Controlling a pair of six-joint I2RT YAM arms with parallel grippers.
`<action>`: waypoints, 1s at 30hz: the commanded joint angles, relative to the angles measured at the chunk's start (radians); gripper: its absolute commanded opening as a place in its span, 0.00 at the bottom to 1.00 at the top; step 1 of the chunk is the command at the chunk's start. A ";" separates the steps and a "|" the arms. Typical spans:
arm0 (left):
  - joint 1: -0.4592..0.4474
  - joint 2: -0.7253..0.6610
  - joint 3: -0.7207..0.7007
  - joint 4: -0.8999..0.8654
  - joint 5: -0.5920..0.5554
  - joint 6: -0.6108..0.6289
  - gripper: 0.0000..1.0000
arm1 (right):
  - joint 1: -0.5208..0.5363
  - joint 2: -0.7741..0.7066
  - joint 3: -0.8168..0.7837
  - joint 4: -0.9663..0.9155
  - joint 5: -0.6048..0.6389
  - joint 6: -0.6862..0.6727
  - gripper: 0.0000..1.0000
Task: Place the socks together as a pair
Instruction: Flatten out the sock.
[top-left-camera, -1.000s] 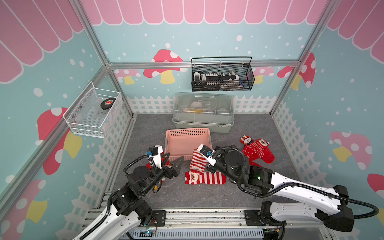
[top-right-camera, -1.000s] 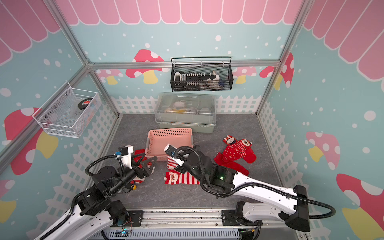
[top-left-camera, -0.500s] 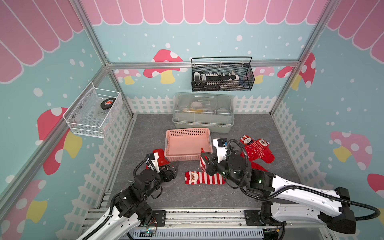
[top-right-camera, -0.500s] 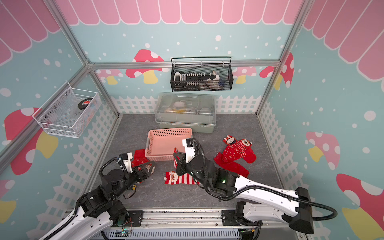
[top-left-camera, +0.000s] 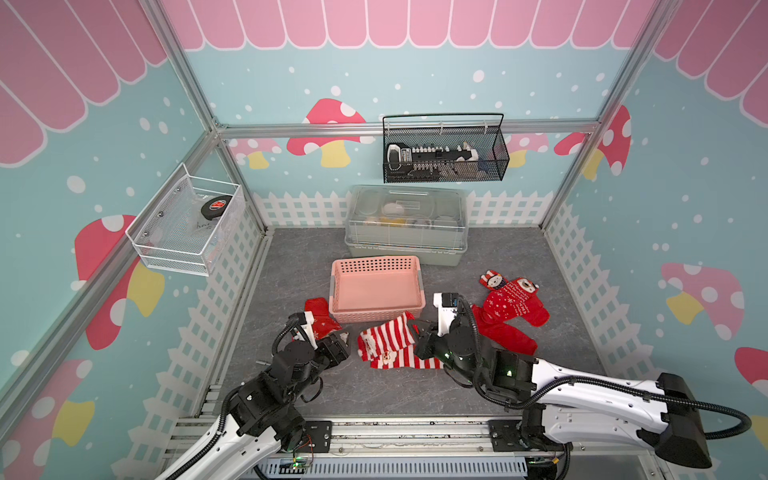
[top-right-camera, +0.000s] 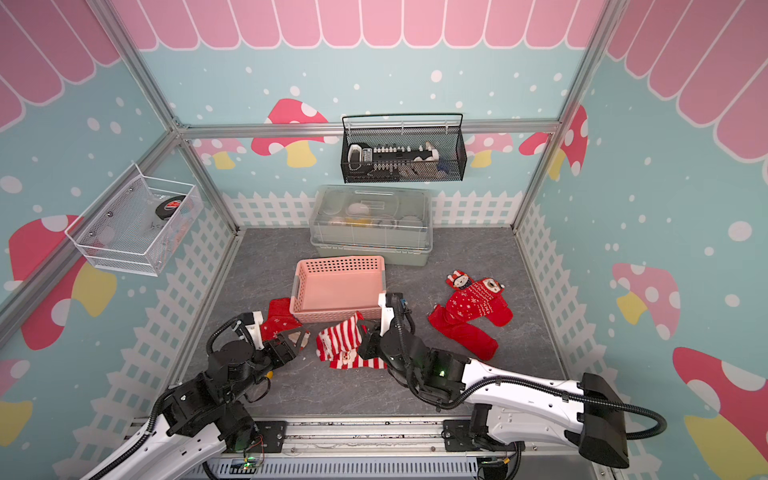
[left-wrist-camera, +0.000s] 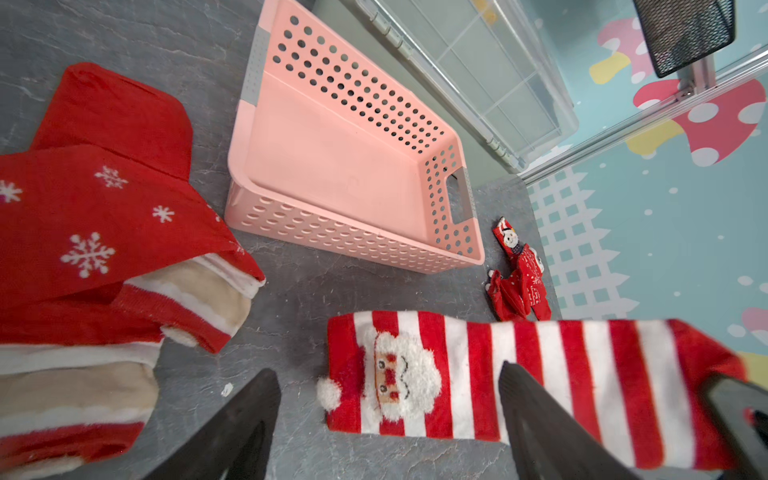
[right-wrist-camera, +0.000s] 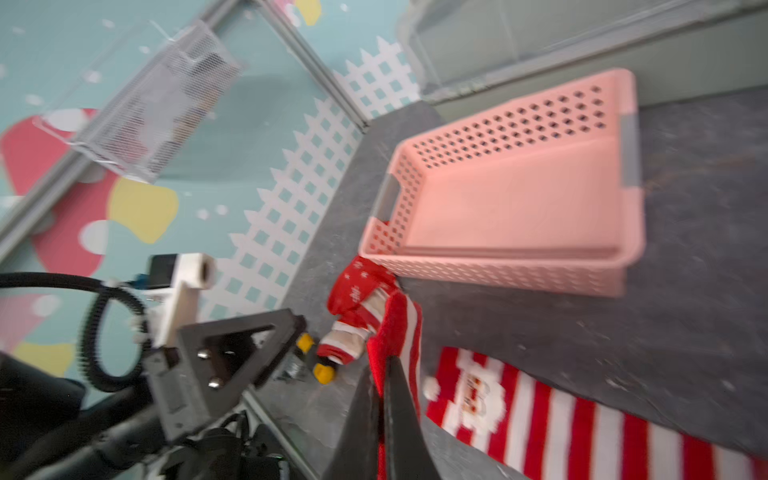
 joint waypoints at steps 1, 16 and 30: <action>0.004 0.041 -0.013 0.006 0.021 -0.034 0.82 | -0.050 -0.056 -0.120 -0.145 0.098 0.108 0.00; -0.016 0.391 0.014 0.192 0.270 -0.056 0.54 | -0.261 -0.257 -0.350 -0.218 -0.018 0.119 0.00; -0.187 0.725 0.096 0.355 0.185 -0.171 0.46 | -0.260 -0.252 -0.359 -0.216 -0.030 0.134 0.00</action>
